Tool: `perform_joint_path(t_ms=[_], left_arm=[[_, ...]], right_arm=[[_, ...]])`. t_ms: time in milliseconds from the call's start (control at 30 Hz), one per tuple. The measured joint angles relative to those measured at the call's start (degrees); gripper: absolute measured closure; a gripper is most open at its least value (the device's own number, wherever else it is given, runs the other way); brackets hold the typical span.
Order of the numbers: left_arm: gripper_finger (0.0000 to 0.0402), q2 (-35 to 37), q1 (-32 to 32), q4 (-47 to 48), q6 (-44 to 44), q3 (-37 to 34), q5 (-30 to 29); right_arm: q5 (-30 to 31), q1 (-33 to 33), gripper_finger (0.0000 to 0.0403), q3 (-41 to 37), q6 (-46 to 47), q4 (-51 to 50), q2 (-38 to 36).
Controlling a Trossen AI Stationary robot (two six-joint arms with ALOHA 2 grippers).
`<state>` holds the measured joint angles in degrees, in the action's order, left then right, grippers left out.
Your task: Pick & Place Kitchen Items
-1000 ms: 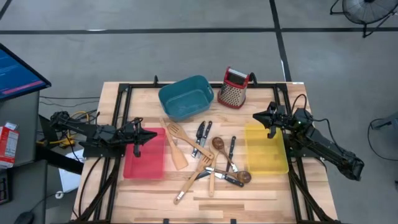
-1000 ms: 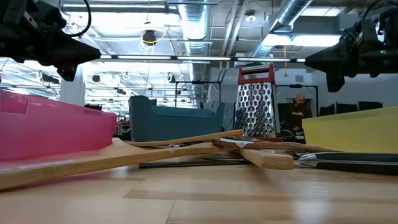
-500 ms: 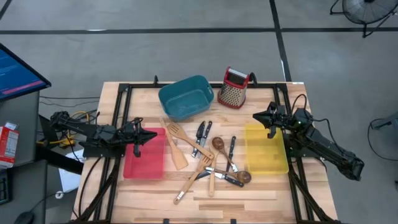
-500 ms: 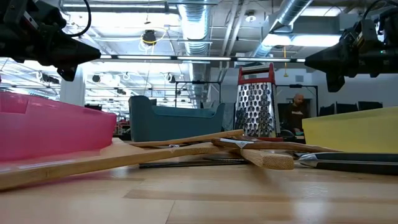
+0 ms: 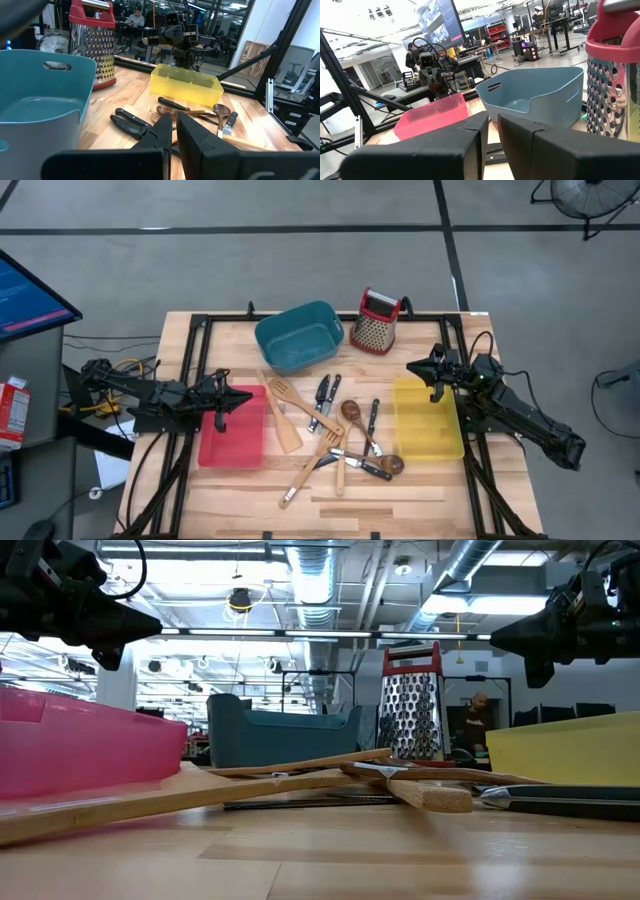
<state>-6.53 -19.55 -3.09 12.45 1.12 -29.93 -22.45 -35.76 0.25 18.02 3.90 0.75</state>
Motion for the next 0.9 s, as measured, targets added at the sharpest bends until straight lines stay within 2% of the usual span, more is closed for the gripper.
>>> perform_joint_path(t_ms=[900], left_arm=[[0.0393,-0.02,0.01,0.00,0.00,0.00,0.00]], right_arm=[[0.01,0.01,0.0346,0.00,0.00,0.01,0.00]])
